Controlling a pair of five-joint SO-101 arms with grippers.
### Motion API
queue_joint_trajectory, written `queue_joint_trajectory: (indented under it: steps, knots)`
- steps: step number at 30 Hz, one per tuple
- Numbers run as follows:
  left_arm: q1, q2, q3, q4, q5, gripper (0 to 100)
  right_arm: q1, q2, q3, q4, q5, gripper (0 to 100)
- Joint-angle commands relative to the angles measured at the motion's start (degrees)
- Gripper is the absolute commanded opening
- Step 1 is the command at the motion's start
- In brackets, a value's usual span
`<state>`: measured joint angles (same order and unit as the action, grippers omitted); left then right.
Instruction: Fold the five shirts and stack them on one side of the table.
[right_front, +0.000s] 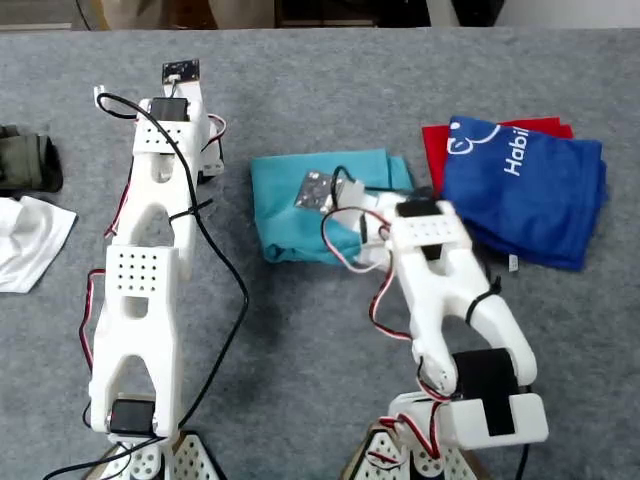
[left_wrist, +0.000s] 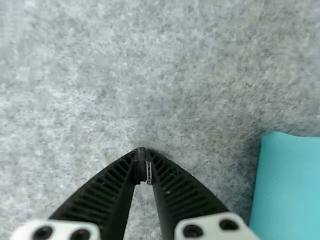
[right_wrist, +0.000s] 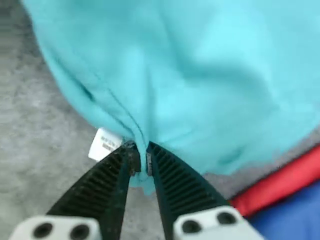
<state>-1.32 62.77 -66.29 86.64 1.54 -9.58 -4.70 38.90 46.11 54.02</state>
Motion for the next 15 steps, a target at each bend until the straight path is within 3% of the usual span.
queue_joint_trajectory:
  steps: [1,6,15]
  knots:
    - [-0.4,-0.5,-1.3,-1.0,-0.4,2,1.5,-1.6,-6.7,3.2,0.4,0.3]
    - [-0.4,-0.4,-1.3,-1.0,-0.4,2,1.5,-1.2,-14.2,6.2,1.4,0.3]
    - [-0.7,-0.4,-1.3,-1.0,-0.5,2,4.4,2.2,-15.3,6.2,10.4,0.4]
